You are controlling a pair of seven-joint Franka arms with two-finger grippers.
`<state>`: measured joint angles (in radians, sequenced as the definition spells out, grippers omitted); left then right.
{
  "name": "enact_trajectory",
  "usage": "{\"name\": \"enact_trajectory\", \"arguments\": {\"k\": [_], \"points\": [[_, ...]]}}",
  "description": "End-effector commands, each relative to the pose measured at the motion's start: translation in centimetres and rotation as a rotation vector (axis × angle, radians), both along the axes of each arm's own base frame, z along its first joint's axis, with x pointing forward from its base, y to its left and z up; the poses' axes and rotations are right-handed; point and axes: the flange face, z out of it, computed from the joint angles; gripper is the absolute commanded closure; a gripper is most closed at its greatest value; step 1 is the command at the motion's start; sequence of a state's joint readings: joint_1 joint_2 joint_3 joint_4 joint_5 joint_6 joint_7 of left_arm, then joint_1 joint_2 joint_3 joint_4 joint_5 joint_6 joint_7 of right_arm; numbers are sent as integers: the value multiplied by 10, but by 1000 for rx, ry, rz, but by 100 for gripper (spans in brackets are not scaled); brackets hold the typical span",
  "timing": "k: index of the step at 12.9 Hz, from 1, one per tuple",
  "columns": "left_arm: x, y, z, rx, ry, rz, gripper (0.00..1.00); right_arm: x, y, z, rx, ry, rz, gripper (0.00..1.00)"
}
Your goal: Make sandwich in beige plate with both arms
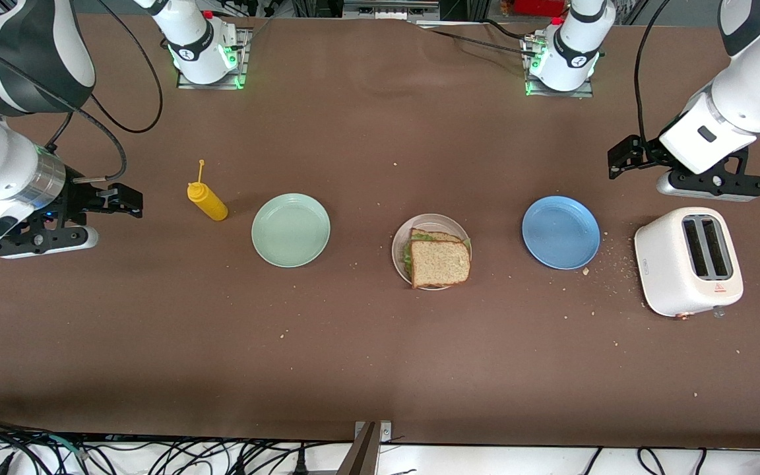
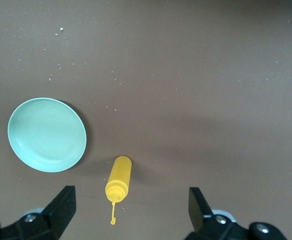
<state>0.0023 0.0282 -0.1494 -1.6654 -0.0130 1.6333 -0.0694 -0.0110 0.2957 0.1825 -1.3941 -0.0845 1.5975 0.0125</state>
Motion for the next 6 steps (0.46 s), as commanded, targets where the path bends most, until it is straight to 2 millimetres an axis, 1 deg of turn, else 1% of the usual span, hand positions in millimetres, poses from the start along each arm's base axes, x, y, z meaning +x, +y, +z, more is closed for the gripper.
{"name": "enact_trajectory", "arguments": {"k": [1, 6], "points": [[1, 2, 3, 6, -8, -20, 0, -4, 2, 3, -8, 0, -40, 0], [0, 1, 3, 5, -8, -17, 0, -5, 4, 3, -7, 2, -39, 0]]}}
